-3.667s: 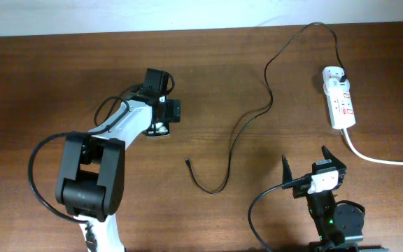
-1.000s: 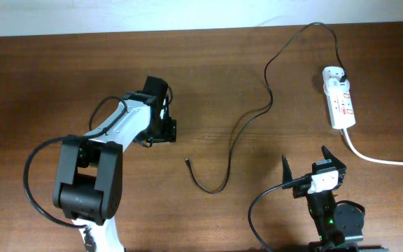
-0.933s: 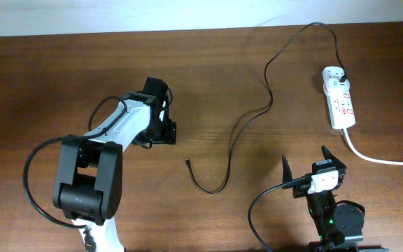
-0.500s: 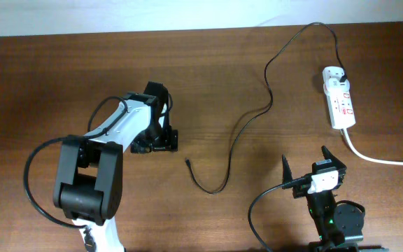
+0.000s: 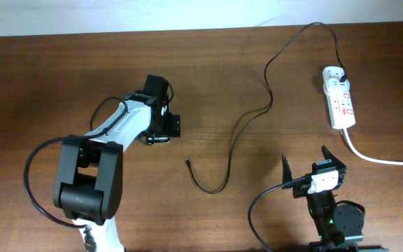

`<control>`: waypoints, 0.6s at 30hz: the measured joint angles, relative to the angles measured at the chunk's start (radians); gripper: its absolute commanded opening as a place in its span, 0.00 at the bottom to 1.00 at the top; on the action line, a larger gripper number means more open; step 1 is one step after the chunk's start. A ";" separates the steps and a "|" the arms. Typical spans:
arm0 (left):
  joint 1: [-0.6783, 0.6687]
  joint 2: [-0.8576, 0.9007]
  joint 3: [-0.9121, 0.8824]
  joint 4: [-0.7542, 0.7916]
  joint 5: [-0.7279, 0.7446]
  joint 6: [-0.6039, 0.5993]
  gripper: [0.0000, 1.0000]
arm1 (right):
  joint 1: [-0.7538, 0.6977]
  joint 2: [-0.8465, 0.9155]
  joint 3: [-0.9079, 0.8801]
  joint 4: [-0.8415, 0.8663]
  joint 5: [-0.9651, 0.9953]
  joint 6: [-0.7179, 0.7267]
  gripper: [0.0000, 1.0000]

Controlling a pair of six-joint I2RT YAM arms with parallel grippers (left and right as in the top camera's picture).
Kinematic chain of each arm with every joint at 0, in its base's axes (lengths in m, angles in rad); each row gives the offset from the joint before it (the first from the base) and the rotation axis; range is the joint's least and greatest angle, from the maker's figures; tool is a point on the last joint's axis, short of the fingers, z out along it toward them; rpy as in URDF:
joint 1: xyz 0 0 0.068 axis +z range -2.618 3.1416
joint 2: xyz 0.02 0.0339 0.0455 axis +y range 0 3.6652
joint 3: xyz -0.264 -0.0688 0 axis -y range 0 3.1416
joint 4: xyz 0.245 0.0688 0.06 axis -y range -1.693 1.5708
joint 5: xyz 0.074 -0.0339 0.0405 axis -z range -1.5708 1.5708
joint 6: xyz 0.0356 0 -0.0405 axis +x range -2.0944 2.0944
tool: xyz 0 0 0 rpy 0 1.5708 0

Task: Plug charger to phone and switch on socket

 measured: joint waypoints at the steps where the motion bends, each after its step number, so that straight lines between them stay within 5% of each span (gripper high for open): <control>1: 0.000 0.001 0.000 0.019 0.000 0.000 0.96 | 0.000 0.000 0.000 0.000 0.000 0.000 0.99; 5: 0.000 0.002 -0.001 0.025 -0.001 0.003 0.85 | 0.000 0.000 0.000 0.000 0.000 0.000 0.99; 18: 0.001 0.002 0.001 -0.033 0.001 0.003 0.73 | 0.000 0.000 0.000 0.000 0.000 0.000 0.99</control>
